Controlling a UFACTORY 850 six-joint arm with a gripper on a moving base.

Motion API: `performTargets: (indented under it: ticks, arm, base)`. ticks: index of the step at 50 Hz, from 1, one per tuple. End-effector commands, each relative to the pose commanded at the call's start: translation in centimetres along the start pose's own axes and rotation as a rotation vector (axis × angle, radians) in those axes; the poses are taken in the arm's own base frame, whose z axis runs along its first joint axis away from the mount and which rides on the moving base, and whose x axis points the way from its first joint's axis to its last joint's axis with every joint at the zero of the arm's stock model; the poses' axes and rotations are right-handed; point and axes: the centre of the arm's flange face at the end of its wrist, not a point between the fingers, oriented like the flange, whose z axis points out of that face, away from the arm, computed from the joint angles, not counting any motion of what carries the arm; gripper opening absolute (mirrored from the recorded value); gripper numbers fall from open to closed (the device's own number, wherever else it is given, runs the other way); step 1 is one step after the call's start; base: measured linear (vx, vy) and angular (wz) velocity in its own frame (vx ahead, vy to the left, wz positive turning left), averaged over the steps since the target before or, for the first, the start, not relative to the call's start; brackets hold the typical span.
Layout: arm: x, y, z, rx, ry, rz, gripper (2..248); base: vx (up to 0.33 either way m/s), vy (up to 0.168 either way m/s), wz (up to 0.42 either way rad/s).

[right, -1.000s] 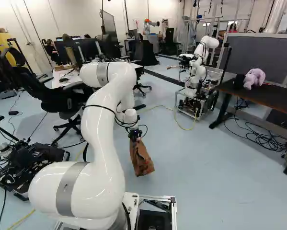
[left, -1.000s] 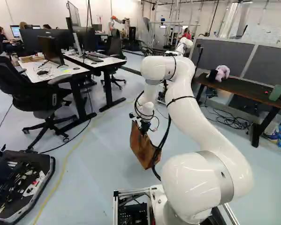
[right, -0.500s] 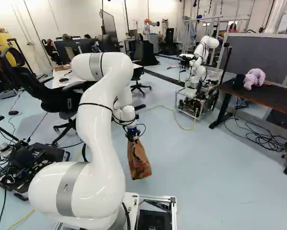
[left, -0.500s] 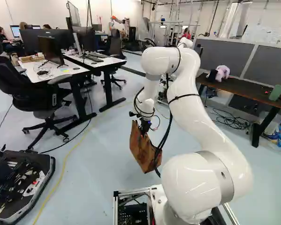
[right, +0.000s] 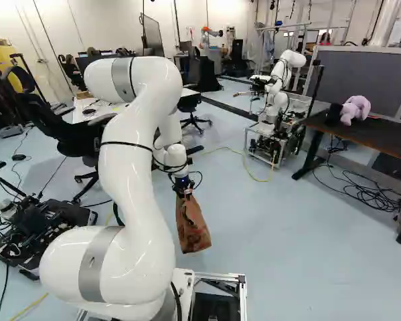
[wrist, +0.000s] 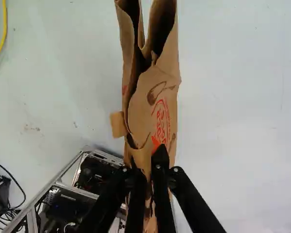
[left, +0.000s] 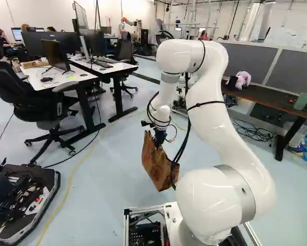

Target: Pick up the bag on the ground and place it on the table

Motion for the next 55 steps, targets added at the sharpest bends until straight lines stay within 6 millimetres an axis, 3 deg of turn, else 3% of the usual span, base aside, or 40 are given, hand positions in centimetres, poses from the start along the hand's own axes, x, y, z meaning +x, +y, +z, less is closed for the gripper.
performTargets:
  ticks: [55]
  arm:
    - [-7.0, -3.3, -8.5, -0.011, 0.03, -0.013, 21]
  base:
    - [0.0, 0.0, 0.0]
